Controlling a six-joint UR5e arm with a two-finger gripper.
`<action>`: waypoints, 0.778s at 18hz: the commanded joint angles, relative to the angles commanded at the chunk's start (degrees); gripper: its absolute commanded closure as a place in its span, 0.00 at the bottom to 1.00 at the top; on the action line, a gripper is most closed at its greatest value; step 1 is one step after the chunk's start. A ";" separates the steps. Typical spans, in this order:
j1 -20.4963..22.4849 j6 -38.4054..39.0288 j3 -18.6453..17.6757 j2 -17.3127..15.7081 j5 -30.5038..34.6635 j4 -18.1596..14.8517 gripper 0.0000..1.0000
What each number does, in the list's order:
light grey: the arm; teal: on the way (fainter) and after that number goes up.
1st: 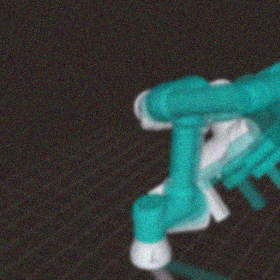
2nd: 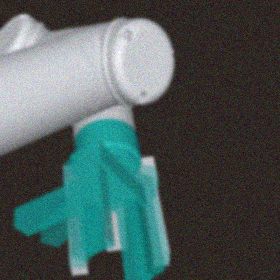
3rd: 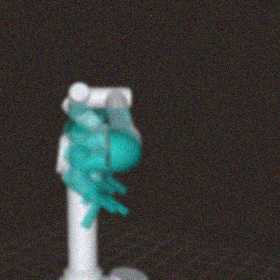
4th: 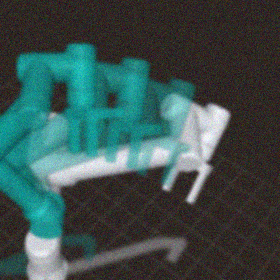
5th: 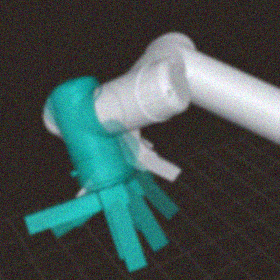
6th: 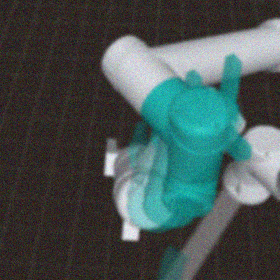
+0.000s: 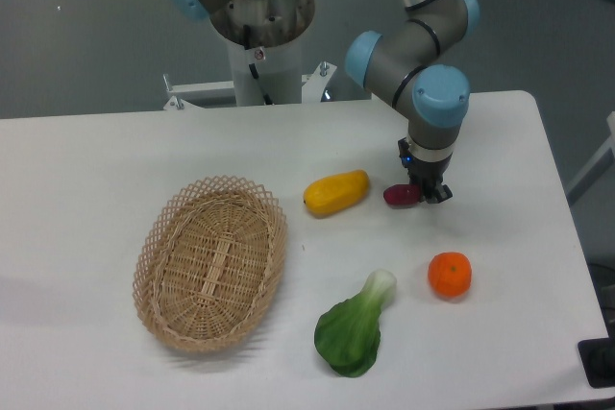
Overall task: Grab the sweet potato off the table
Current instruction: 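Lift the gripped sweet potato up off the table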
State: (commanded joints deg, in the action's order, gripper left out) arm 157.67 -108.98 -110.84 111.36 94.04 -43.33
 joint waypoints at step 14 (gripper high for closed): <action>-2.45 20.54 17.49 -3.60 -15.99 -11.51 0.89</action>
State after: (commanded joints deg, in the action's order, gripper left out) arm 155.22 -88.44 -93.35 107.76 78.06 -54.84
